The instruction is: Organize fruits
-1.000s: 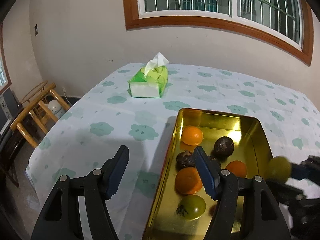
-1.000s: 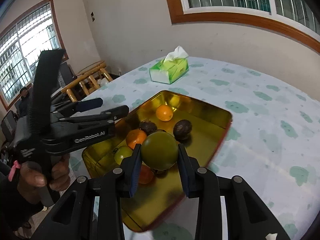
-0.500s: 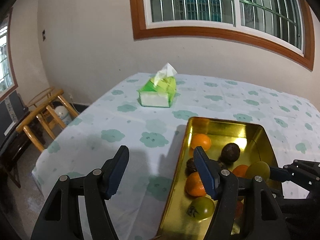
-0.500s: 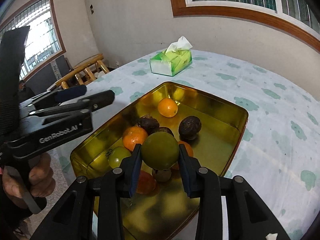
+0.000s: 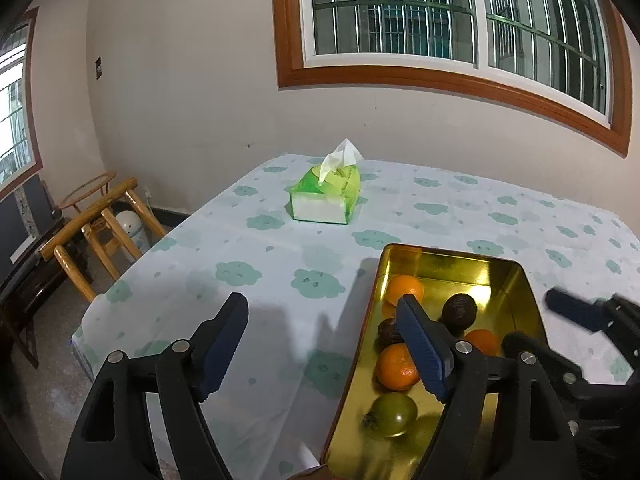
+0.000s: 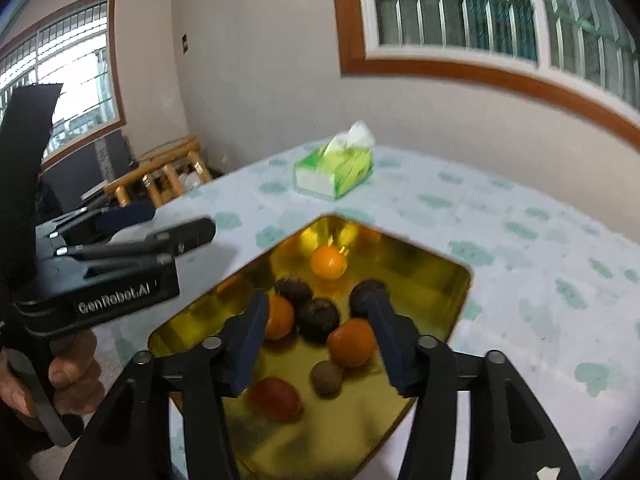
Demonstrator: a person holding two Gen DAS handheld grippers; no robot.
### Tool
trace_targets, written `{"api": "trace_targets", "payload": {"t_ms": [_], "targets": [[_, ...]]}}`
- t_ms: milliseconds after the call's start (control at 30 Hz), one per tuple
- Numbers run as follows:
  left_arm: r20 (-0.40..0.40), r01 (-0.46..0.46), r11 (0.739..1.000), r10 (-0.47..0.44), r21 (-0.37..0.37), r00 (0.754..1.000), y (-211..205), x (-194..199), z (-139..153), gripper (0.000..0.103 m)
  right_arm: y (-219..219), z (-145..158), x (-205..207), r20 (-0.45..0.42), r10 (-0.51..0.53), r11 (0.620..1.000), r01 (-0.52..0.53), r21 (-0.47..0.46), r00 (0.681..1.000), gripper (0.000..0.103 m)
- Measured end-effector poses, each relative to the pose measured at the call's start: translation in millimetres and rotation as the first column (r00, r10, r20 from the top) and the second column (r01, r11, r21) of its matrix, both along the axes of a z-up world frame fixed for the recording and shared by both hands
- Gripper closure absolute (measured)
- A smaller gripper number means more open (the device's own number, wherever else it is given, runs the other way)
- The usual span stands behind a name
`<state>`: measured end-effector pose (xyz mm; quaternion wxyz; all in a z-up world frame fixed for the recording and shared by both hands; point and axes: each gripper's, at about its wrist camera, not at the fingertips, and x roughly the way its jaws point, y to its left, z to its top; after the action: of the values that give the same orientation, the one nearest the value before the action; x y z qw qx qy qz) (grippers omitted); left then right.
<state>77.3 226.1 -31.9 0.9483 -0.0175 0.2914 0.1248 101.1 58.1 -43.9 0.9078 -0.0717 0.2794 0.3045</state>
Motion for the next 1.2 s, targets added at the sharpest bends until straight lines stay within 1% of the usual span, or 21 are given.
{"api": "trace_targets", "payload": {"t_ms": [33,100,167,233,367,433,600,867,1000,1033,1133,1200], "targets": [[0.002,0.001,1.000,-0.001,-0.001,1.000,-1,-1,1,0.024,-2,3,-3,0.025,-0.015,1.000,0.015,0.001,1.000,0.039],[0.009,0.005,1.000,-0.005,0.001,1.000,-3,-4,4,0.023,-6,10,-11,0.080,-0.046,0.999,0.046,0.007,0.996,0.033],[0.020,0.013,1.000,-0.013,0.000,1.000,-6,-8,7,0.021,-7,16,-19,0.143,-0.075,0.997,0.077,-0.008,0.987,0.029],[0.027,0.018,1.000,-0.018,-0.003,0.999,-9,-11,11,0.019,-8,18,-26,0.184,-0.093,0.995,0.098,-0.019,0.978,0.023],[0.041,0.032,0.999,-0.031,-0.014,0.999,-13,-19,19,0.018,-9,21,-38,0.253,-0.122,0.990,0.135,-0.038,0.960,0.021],[0.044,0.038,0.999,-0.037,-0.016,0.998,-15,-22,22,0.018,-12,23,-44,0.262,-0.125,0.990,0.138,-0.029,0.957,0.017],[0.049,0.044,0.999,-0.044,0.001,0.998,-25,-28,29,0.016,-19,28,-54,0.283,-0.123,0.991,0.135,-0.024,0.951,0.016],[0.066,0.046,0.999,-0.046,0.007,0.997,-38,-37,39,0.012,-27,36,-64,0.321,-0.131,0.990,0.142,-0.010,0.938,0.013],[0.081,0.047,0.999,-0.047,0.003,0.996,-42,-40,43,0.003,-33,39,-68,0.338,-0.134,0.990,0.144,-0.005,0.931,0.012],[0.093,0.047,0.999,-0.047,0.001,0.995,-43,-41,45,0.002,-36,39,-69,0.342,-0.138,0.989,0.147,-0.003,0.930,0.011],[0.127,0.049,0.999,-0.049,0.000,0.991,-47,-44,52,0.002,-50,38,-67,0.330,-0.158,0.986,0.167,0.001,0.931,0.010],[0.124,0.054,0.999,-0.054,0.011,0.991,-54,-43,56,0.002,-65,34,-61,0.302,-0.176,0.983,0.185,-0.001,0.937,0.010]]}}
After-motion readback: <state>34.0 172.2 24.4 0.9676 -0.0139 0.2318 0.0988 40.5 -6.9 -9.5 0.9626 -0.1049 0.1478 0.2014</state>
